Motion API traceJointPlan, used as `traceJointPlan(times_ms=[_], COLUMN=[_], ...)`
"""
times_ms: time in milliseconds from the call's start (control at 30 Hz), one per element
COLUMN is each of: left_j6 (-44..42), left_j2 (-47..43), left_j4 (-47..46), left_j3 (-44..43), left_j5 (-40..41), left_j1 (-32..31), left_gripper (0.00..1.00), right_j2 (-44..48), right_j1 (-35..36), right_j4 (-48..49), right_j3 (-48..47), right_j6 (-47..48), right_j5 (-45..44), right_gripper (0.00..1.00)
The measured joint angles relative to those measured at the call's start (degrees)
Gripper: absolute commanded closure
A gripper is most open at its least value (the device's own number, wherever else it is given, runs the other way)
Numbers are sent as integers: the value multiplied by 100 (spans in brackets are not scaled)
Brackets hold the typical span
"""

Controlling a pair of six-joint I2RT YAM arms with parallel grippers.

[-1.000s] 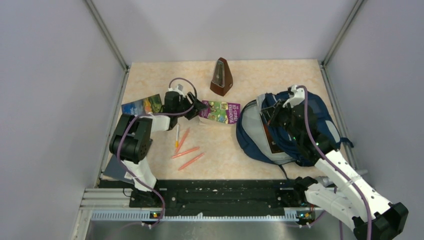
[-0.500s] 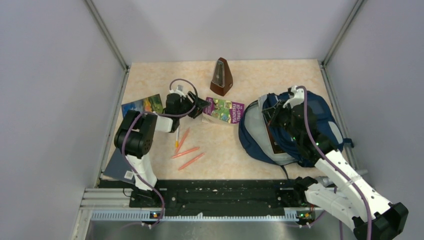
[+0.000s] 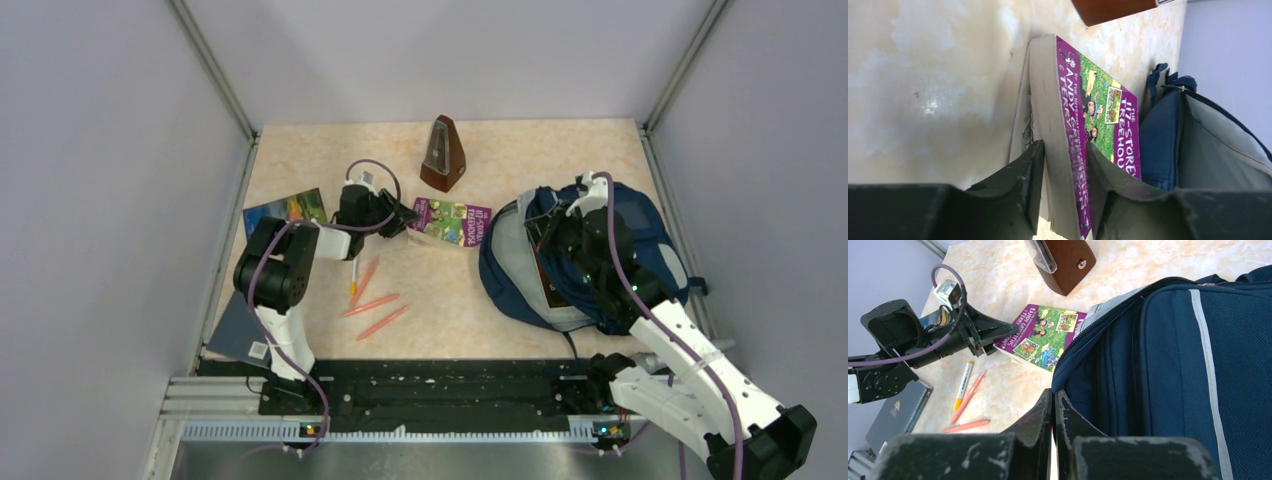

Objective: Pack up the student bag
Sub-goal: Pick up the book from the center of the board.

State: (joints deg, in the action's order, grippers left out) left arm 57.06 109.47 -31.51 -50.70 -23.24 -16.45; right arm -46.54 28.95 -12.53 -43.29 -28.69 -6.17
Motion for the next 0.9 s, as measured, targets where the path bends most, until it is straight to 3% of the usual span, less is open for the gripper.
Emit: traceJointPlan(times_ms=[133,167,367,600,900], left_j6=[-133,-138,-232,-702,-1823], left_j2=[0,0,-278,-1539,-3471], left_j4=[179,186,109,304,1943], left_j3=[0,0,168,374,-166], left_j5=[70,68,35,-133,-1054], left_j1=[-2,-4,-22,-72,-302], left_gripper=[97,100,100,100,100], right_j2=[0,0,2,59,85], right_j1=[0,0,0,-2,-2], right_j4=[-7,-11,-44,-81,-81], right_j3=[0,0,0,0,-63], right_j6=[0,0,-2,4,15], right_j5=[0,0,0,2,2], right_gripper=[100,100,100,100,100])
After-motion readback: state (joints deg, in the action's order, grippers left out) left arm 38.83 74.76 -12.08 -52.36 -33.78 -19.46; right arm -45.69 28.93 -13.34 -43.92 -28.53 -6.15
